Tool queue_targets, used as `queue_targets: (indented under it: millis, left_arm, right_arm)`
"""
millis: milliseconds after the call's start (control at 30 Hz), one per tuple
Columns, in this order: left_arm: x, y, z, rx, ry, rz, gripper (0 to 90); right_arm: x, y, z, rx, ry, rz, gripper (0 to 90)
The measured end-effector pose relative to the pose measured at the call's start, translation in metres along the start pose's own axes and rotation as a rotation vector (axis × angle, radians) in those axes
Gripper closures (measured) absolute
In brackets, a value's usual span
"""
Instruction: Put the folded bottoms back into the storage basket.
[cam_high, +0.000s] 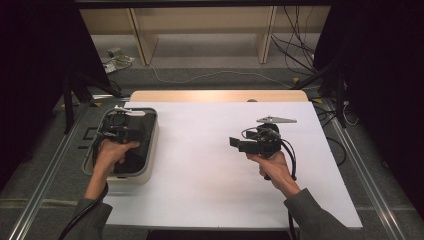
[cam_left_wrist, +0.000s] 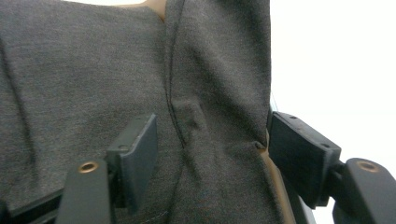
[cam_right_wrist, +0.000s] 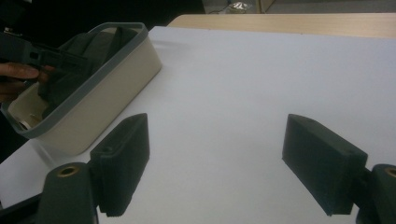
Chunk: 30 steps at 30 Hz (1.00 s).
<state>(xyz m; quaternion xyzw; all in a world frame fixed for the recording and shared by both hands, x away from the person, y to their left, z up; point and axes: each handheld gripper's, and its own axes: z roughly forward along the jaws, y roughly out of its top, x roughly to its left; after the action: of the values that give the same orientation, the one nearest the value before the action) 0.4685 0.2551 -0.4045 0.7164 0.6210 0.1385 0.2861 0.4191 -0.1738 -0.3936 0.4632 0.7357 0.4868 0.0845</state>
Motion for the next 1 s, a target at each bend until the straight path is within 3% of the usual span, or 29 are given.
queue_targets:
  millis: [533, 1000]
  left_arm:
    - [-0.005, 0.004, -0.014, -0.055, 0.006, 0.003, 21.5]
    - [-0.013, 0.003, -0.021, -0.153, -0.048, -0.015, 16.8]
  right_arm:
    - [-0.003, -0.001, -0.007, -0.024, -0.002, 0.007, 23.2]
    - [-0.004, -0.002, -0.014, -0.063, -0.004, 0.006, 19.7]
